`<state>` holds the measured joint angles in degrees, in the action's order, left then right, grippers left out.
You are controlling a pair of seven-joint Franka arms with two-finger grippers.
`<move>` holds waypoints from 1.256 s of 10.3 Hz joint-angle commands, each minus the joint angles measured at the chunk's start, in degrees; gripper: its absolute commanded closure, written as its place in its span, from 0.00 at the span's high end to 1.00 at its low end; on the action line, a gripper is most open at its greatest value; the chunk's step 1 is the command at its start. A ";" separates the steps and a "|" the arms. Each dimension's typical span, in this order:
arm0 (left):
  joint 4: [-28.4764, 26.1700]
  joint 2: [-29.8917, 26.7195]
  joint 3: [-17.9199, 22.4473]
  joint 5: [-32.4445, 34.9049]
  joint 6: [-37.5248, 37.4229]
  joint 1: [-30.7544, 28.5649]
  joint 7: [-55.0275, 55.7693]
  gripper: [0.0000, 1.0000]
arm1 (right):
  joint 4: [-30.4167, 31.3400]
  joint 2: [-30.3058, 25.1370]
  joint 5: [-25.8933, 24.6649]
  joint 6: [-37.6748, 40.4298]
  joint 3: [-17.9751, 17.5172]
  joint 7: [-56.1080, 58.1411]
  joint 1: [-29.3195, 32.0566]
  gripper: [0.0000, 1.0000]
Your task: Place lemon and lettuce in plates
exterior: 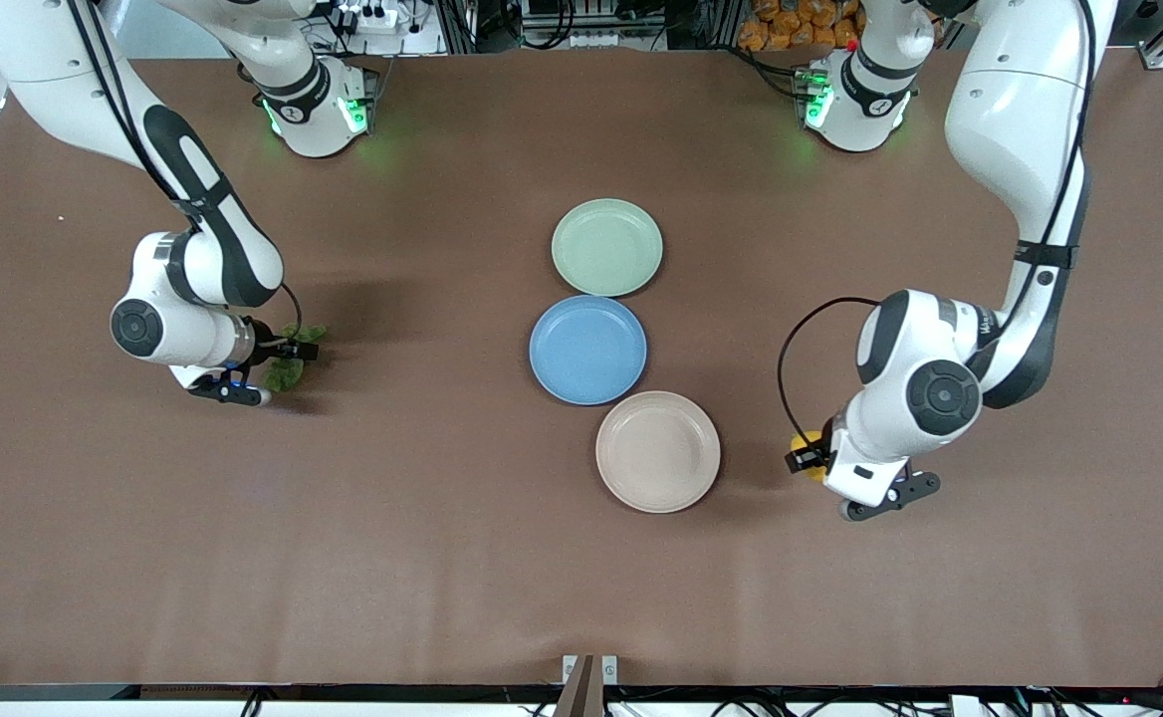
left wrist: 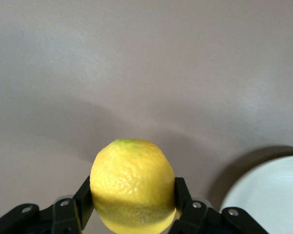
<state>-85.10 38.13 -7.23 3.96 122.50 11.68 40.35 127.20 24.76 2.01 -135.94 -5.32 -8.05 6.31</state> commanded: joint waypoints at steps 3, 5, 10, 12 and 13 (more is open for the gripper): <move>2.04 2.12 0.55 -0.62 4.40 6.76 11.75 0.00 | -5.72 0.38 1.06 9.25 -0.66 -0.30 1.24 0.22; 1.95 4.40 0.72 -0.53 9.31 10.71 18.07 0.00 | -6.62 0.64 1.15 10.51 -0.66 -0.30 1.24 0.18; 1.87 6.52 1.07 -0.27 13.91 15.12 23.81 0.00 | -10.37 0.55 2.11 17.50 -1.01 -1.95 0.20 0.03; 1.69 6.52 1.25 1.12 14.00 16.26 25.40 0.99 | -16.52 0.64 5.70 28.23 -1.01 -3.02 -1.56 0.00; 1.52 6.43 1.25 2.70 14.00 16.61 25.48 1.00 | -17.68 0.55 7.81 28.97 -1.01 -3.89 -2.26 0.00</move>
<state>-84.35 44.22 -6.98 4.46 136.10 26.70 64.14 112.35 24.67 7.37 -109.45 -6.26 -10.23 4.95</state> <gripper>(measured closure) 0.189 0.960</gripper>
